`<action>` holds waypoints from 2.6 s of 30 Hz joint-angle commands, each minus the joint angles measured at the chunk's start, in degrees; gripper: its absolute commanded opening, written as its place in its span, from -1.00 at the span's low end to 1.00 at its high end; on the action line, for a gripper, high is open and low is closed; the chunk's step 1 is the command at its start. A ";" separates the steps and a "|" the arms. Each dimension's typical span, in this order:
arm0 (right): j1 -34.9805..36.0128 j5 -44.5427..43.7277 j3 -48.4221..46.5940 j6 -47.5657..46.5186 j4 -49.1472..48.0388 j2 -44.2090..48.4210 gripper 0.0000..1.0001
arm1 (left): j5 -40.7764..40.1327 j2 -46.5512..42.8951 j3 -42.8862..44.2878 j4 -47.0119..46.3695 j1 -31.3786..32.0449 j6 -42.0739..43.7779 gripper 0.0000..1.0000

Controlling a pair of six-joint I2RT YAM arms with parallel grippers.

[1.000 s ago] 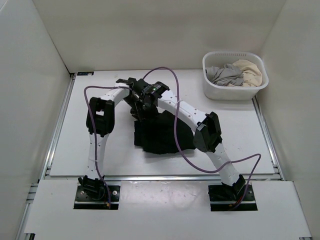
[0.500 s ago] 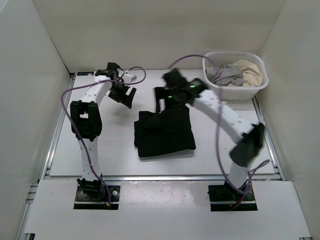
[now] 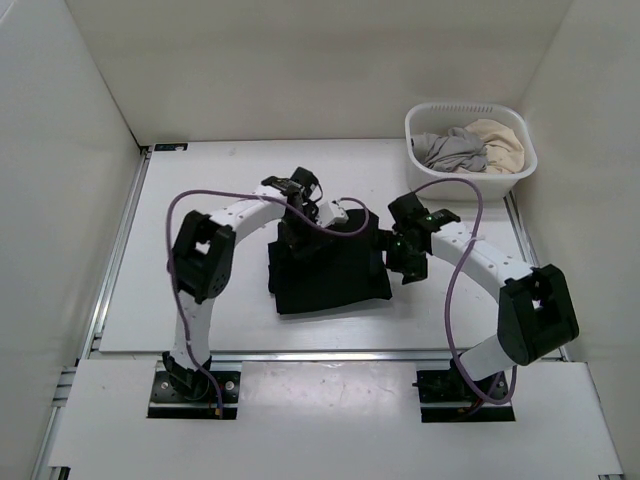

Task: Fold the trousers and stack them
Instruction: Fold the trousers

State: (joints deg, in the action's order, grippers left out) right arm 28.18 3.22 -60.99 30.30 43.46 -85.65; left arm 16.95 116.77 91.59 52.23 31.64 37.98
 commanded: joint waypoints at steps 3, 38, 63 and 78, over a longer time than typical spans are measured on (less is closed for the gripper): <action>-0.15 6.43 6.30 0.11 -10.14 1.54 0.96 | -8.25 4.61 8.33 -4.06 -2.63 -7.65 0.98; -0.15 13.39 18.45 -2.97 -14.38 2.67 -0.71 | -10.26 13.75 30.48 -4.58 -16.07 -25.41 0.04; -11.75 6.09 -29.71 -8.60 -0.56 -24.37 0.77 | 9.77 -9.90 -14.07 -0.02 -13.54 -22.68 0.66; -13.42 7.06 -34.90 -0.86 -5.84 -35.29 -0.76 | 14.60 -4.35 -17.23 -0.11 -11.86 -20.93 -0.72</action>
State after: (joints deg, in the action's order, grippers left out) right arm 15.42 10.28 -94.87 27.53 37.93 -119.96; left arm 29.85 114.50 75.09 52.23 19.57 16.01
